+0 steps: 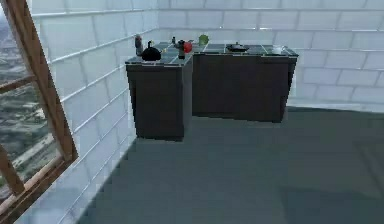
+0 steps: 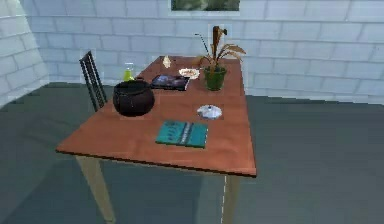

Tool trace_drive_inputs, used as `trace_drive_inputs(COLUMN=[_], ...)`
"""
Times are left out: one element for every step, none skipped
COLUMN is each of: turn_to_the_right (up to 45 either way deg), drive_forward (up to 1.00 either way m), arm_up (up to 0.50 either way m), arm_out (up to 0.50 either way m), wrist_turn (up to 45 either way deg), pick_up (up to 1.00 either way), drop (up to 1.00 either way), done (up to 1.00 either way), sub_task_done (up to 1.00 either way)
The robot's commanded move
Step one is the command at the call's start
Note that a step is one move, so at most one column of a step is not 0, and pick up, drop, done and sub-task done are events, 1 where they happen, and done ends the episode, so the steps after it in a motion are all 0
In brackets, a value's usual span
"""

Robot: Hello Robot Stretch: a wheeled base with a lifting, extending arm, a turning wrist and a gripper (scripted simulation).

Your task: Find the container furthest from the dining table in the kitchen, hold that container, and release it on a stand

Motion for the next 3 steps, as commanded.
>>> trace_drive_inputs(turn_to_the_right=[0.0,12.0,0.0], drive_forward=[1.00,0.00,0.20], arm_up=[0.00,0.00,0.00], arm_out=[0.00,0.00,0.00], wrist_turn=[0.0,0.0,0.0], pick_up=[0.00,0.00,0.00], drop=[0.00,0.00,0.00], done=[0.00,0.00,0.00], sub_task_done=[0.00,0.00,0.00])
